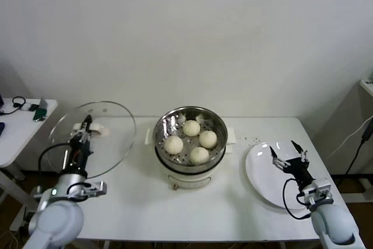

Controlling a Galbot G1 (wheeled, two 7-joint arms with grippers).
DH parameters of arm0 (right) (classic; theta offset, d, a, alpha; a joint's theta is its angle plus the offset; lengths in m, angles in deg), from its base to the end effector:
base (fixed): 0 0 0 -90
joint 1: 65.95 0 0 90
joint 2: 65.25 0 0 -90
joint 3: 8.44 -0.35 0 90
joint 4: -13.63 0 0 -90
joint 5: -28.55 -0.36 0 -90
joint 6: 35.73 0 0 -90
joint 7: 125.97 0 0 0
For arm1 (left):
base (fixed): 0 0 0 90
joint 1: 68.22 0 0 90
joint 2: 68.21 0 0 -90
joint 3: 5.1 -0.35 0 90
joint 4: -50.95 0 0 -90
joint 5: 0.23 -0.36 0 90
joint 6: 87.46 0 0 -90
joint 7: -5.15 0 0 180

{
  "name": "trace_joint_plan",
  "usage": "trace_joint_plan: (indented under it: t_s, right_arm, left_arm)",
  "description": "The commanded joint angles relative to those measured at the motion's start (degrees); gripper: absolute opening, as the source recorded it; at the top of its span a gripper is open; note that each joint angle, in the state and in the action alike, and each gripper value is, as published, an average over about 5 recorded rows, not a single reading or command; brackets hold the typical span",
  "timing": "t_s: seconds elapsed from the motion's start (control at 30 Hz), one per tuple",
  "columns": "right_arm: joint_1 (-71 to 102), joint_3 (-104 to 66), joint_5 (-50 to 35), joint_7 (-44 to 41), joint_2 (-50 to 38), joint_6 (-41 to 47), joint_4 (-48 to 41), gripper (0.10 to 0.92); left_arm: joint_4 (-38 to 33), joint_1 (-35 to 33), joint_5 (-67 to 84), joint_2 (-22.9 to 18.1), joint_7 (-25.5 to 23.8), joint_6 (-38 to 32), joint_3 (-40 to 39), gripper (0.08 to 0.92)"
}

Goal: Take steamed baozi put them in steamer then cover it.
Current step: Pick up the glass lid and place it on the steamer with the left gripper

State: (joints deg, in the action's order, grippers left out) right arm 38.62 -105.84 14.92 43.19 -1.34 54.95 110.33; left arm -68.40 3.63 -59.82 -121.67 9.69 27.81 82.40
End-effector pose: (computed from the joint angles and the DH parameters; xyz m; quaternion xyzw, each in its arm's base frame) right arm 0.2787 -0.1768 -0.3373 0.0668 -0.9895 0.1102 0.0660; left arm 0.2519 0.0923 -0.2379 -0.1019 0.6942 0.7122 0.0221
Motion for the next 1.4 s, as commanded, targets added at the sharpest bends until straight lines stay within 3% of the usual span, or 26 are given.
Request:
trace_joint_plan:
  t_s: [0.03,0.4,0.67,1.0,1.23,1.4]
  right_arm:
    - [-3.11,2.03,1.33,-0.11,0.32,-0.45,-3.00,0.823]
    - [-4.00,1.99,2.48,0.01,1.03,-0.46,-4.26,0.823]
    - [-3.31,0.46,2.84,-0.02,1.55,-0.83,-4.61,0.823]
    - [-1.85,-2.06,2.74,-0.56,1.07,-2.10,-5.34,0.823]
    - [-0.76,-4.14,2.58,-0.73,0.64,-2.46,-4.94,0.823]
    - [-0.30,-5.23,2.53,-0.86,0.64,-2.75,-4.95,0.823]
  left_arm:
    - [-6.09,11.12,2.91,1.78,-5.17,10.99,-13.45,0.150]
    - [-2.81,25.08,0.38,-3.00,-10.67,18.21,-26.60,0.150]
    - [3.91,30.30,-8.04,-10.79,-15.76,19.71,-35.08,0.150]
    - [13.71,33.34,-13.17,-18.38,-18.48,19.73,-39.73,0.150]
    - [19.08,33.29,-17.07,-25.66,-19.52,19.73,-38.82,0.150]
    - [21.10,32.76,-19.03,-28.75,-19.88,19.73,-38.44,0.150]
